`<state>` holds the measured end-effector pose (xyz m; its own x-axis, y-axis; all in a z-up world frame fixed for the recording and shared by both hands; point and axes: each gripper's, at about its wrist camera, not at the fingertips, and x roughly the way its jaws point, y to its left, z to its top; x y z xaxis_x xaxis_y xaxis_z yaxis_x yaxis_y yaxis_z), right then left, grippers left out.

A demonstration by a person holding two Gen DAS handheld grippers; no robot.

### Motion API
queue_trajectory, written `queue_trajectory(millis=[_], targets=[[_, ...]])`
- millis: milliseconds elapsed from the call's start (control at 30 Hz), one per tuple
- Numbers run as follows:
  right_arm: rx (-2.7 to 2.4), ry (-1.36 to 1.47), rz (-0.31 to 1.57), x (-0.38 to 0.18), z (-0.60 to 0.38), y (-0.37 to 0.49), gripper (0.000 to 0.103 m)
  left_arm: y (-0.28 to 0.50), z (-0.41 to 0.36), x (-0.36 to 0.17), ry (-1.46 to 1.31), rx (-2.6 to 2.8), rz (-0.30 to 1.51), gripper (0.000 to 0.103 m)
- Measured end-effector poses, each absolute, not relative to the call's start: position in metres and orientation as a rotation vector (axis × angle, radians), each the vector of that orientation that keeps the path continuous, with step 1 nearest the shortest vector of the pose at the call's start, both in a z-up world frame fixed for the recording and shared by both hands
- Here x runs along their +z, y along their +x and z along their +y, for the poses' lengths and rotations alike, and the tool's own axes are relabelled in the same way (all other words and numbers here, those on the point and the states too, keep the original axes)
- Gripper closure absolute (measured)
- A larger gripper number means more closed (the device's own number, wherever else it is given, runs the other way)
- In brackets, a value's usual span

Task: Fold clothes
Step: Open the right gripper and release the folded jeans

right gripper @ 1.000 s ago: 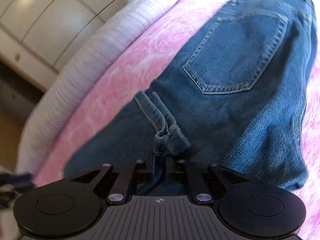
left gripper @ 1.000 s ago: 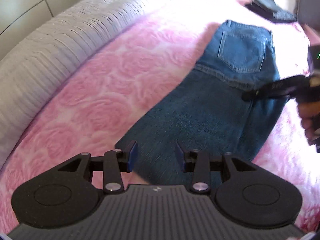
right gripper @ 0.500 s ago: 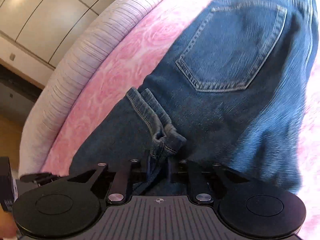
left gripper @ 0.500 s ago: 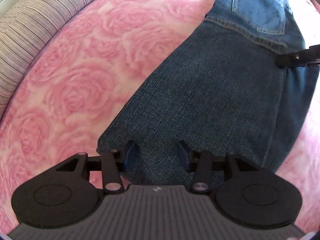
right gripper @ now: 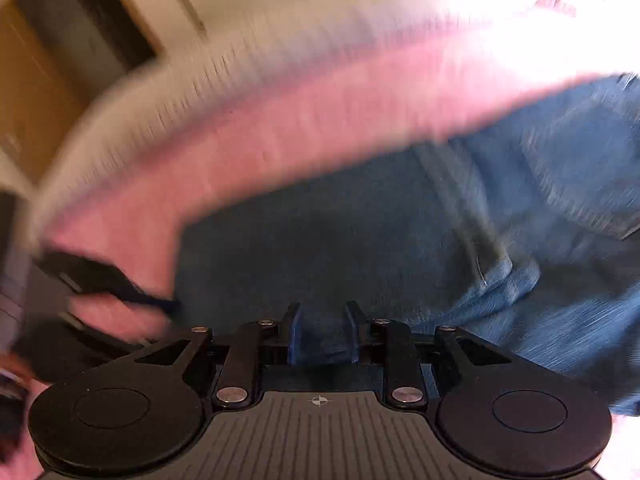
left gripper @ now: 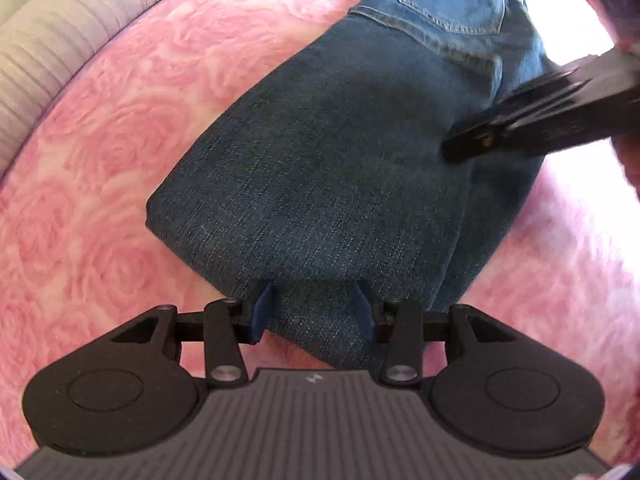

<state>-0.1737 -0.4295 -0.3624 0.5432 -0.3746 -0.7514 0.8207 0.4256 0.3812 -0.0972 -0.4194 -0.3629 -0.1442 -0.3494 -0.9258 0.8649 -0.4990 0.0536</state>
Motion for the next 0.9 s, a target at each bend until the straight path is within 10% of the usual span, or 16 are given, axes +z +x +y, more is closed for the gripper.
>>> queue_trajectory(millis=[533,700,900], targets=[[-0.962,0.645,0.755,-0.346,-0.488,-0.183,0.074,-0.058,-0.413,-0.350,1.107,-1.711,0.716,0.065],[-0.804,0.409,0.847,-0.320,-0.406,-0.137,0.029,-0.036,-0.387,-0.332,1.234,-1.727,0.474,0.060],[-0.464,0.061,0.949,-0.348,-0.297,-0.053,0.028,-0.026,-0.375,-0.339,1.384,-1.794,0.154,0.046]])
